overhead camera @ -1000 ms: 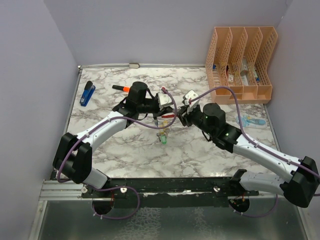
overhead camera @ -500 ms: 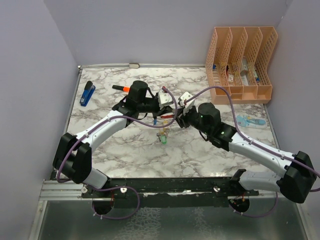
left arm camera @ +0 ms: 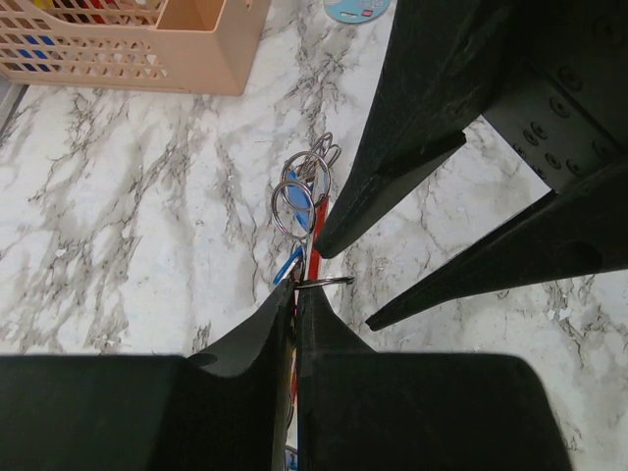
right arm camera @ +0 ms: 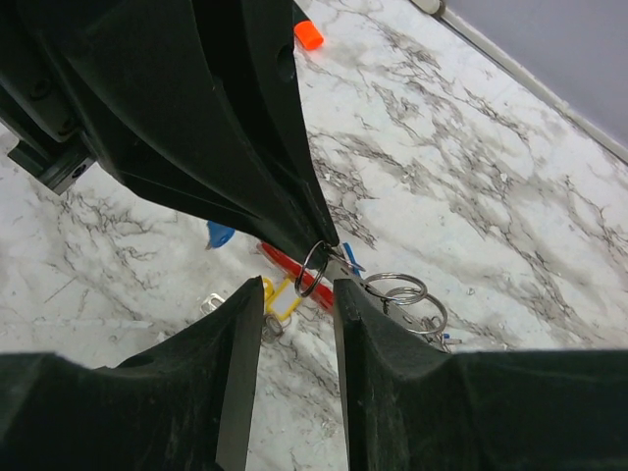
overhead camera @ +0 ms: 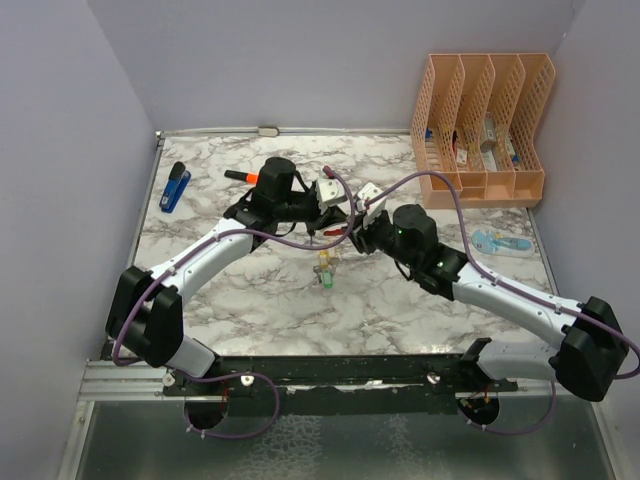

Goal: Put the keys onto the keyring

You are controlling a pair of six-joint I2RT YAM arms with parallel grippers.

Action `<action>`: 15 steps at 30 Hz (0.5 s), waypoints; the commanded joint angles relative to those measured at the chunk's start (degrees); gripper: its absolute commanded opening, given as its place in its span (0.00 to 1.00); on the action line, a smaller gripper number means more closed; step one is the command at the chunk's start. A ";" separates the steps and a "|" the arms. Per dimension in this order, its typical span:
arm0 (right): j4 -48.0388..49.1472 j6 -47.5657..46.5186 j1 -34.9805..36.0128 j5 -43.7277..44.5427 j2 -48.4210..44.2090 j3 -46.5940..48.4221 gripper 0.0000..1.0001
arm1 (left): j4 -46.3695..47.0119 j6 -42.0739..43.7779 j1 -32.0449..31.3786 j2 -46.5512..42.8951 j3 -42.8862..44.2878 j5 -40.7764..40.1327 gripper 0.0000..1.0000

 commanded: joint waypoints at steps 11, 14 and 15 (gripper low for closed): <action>2.48 -1.25 -0.26 4.05 0.66 0.20 0.29 | -0.50 -1.08 -0.49 -0.29 2.76 1.58 0.00; 2.80 -1.42 -0.23 4.43 0.82 0.18 0.28 | -0.81 -1.30 -0.68 -0.32 2.74 1.76 0.00; 2.87 -1.44 -0.23 4.40 0.90 0.19 0.28 | -0.92 -1.31 -0.73 -0.30 2.79 1.76 0.00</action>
